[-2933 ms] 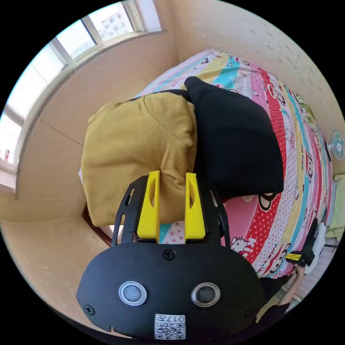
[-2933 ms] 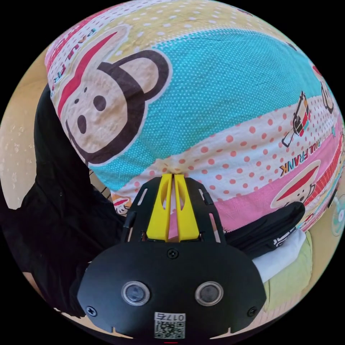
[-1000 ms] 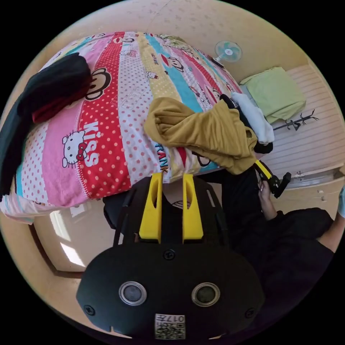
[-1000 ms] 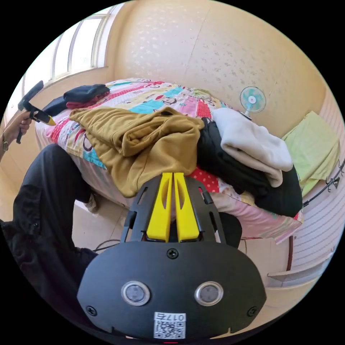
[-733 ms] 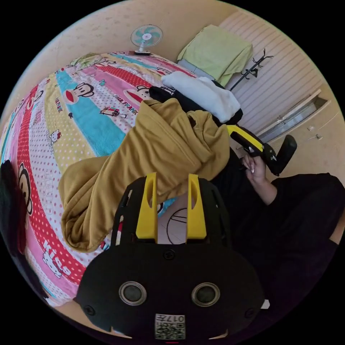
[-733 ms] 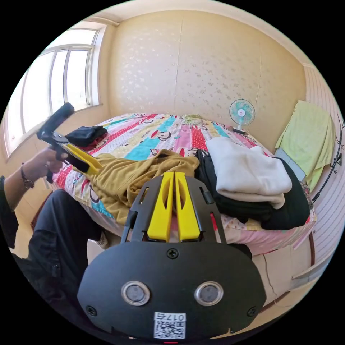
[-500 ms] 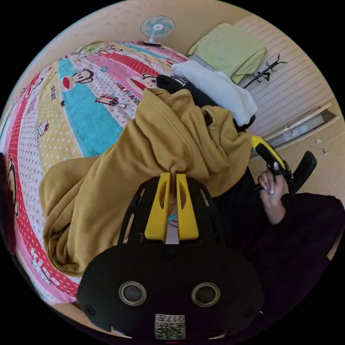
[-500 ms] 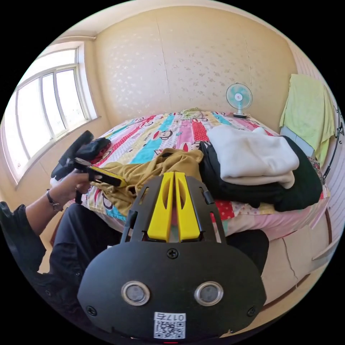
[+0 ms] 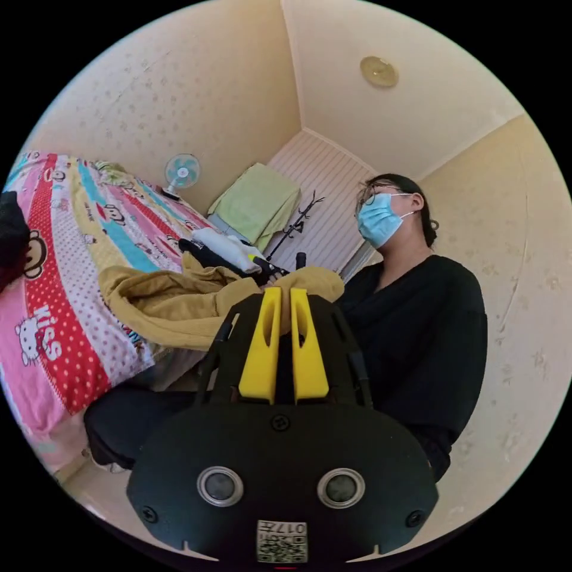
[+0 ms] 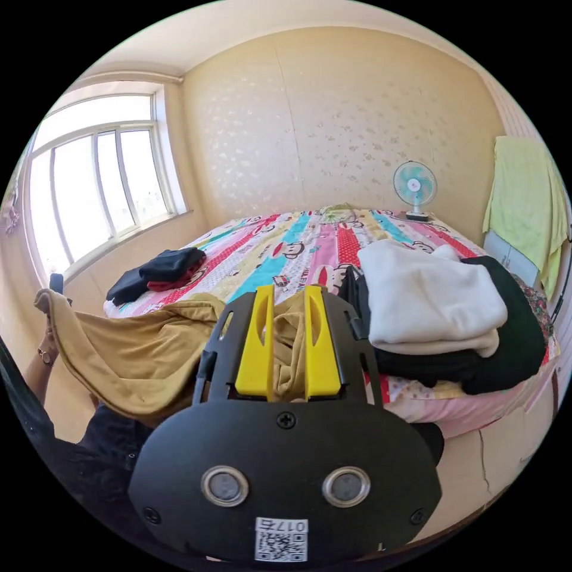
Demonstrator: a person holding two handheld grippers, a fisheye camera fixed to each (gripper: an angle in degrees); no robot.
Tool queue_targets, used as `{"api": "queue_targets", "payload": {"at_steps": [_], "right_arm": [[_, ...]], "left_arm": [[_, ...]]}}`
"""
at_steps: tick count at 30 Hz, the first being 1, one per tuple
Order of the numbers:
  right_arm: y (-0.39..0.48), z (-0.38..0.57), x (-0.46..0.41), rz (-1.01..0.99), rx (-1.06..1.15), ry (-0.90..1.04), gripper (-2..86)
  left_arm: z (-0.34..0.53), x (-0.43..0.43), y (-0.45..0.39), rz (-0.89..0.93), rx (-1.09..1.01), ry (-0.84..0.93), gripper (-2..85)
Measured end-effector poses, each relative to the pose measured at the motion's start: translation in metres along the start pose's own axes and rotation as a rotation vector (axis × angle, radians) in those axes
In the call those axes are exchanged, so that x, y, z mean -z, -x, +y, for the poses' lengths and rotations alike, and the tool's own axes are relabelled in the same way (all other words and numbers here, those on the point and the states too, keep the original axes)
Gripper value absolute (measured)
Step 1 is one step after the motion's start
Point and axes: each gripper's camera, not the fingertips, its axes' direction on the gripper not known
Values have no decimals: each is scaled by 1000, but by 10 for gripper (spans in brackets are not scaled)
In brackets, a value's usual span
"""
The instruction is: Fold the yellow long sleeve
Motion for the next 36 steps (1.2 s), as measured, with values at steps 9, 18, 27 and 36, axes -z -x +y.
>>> {"api": "queue_targets", "payload": {"at_steps": [9,18,27,36], "right_arm": [[70,-12,-207,35,268,552,78],[53,-58,-230,-82,56,528,70],[59,-91,-243,-169,-4,513,92],[115,-89,-274,30,84,442,79]], "left_arm": [[-34,-32,21,-450,272,74,76],[-193,-249,31,-364,-97,415,131],[-236,-312,72,-422,-104,412,20],[-166,-48,86,-945,533,-366,55]]}}
